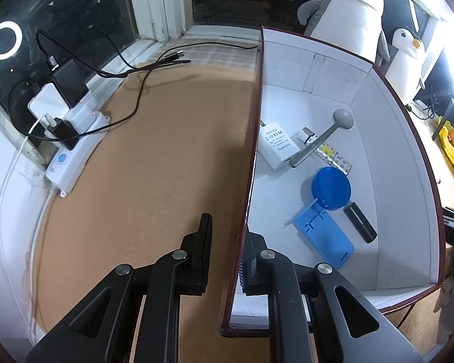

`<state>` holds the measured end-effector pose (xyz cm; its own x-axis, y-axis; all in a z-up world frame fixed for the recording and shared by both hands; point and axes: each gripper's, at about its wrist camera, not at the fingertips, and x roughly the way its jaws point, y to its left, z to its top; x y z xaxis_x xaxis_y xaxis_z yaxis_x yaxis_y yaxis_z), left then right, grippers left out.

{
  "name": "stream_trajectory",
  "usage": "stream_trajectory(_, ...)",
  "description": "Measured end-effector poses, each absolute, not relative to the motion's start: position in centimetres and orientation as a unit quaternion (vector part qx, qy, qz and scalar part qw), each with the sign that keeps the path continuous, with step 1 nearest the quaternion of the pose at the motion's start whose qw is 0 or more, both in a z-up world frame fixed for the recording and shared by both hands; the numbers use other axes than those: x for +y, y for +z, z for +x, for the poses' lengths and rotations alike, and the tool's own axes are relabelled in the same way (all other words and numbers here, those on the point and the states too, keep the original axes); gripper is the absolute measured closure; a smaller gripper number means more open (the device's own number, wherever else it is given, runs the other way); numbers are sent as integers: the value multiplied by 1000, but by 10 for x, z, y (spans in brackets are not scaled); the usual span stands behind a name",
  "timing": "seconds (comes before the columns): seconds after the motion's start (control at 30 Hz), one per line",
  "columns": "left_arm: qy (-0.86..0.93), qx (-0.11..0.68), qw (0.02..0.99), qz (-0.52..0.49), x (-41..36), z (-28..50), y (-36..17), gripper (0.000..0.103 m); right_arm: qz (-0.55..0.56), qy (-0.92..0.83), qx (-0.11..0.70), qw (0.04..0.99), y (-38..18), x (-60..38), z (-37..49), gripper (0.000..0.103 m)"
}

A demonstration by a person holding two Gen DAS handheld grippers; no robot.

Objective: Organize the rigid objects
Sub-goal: 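Close the right gripper on the blue eye-drop bottle and lift it, then carry the eye-drop bottle into the box and open the right gripper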

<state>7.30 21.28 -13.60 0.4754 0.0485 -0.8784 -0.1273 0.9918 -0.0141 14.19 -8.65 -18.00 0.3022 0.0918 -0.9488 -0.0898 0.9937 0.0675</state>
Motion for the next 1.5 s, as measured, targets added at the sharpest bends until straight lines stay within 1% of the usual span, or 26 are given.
stream_trajectory(0.5, 50, 509, 859, -39, 214, 72, -136, 91, 9, 80, 569, 818, -165, -97, 123, 71)
stream_trajectory(0.63, 50, 509, 858, -39, 214, 72, -136, 91, 10, 88, 555, 827, -146, -97, 118, 71)
stream_trajectory(0.83, 50, 509, 858, -39, 214, 72, -136, 91, 0, 119, 519, 846, -101, -78, 113, 71)
stream_trajectory(0.97, 50, 509, 859, -39, 214, 72, -136, 91, -13, 156, 497, 854, -70, -53, 112, 71)
stream_trajectory(1.07, 50, 509, 859, -39, 214, 72, -136, 92, -28, 187, 487, 852, -58, -30, 110, 71)
stream_trajectory(1.2, 50, 509, 859, -39, 214, 72, -136, 92, -49, 222, 485, 844, -57, 1, 104, 71)
stream_trajectory(1.5, 50, 508, 859, -39, 213, 72, -135, 92, -90, 259, 498, 823, -74, 42, 96, 71)
